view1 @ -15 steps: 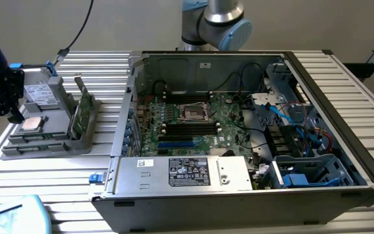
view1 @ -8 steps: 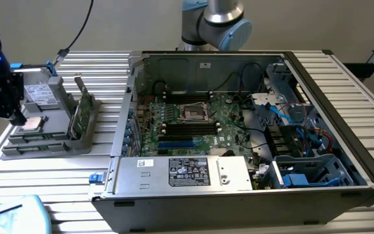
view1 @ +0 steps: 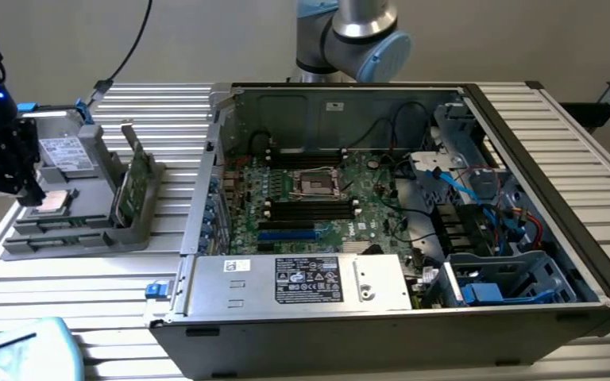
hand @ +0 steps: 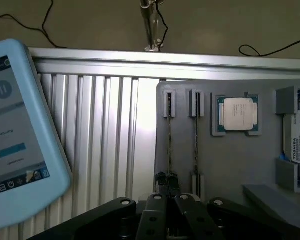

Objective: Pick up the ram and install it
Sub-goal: 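Pick up the ram and move it above insertion slot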

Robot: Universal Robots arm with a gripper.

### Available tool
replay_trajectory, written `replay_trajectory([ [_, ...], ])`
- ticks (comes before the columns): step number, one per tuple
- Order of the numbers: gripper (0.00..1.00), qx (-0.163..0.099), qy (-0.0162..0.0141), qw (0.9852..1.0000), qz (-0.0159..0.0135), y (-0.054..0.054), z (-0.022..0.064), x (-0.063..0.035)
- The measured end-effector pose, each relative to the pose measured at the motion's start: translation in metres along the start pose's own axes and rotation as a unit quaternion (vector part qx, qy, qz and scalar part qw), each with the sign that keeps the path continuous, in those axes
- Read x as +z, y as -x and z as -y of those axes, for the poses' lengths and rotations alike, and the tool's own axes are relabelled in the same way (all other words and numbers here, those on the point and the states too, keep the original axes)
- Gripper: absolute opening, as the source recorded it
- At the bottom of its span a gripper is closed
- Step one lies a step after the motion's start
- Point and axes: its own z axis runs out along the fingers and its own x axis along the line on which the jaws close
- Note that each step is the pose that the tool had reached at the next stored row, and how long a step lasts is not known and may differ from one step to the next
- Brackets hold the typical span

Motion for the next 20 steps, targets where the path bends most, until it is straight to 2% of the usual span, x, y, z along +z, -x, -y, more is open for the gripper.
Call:
replay_trajectory([
  [2,0.24,0.0,0.0,1.0,0.0,0.0,0.0,0.0],
  [4,0.24,0.0,0.0,1.0,0.0,0.0,0.0,0.0],
  [5,0.31,0.0,0.0,1.0,0.0,0.0,0.0,0.0],
  [20,0.31,0.0,-0.0002,1.0,0.0,0.001,0.0002,0.026],
])
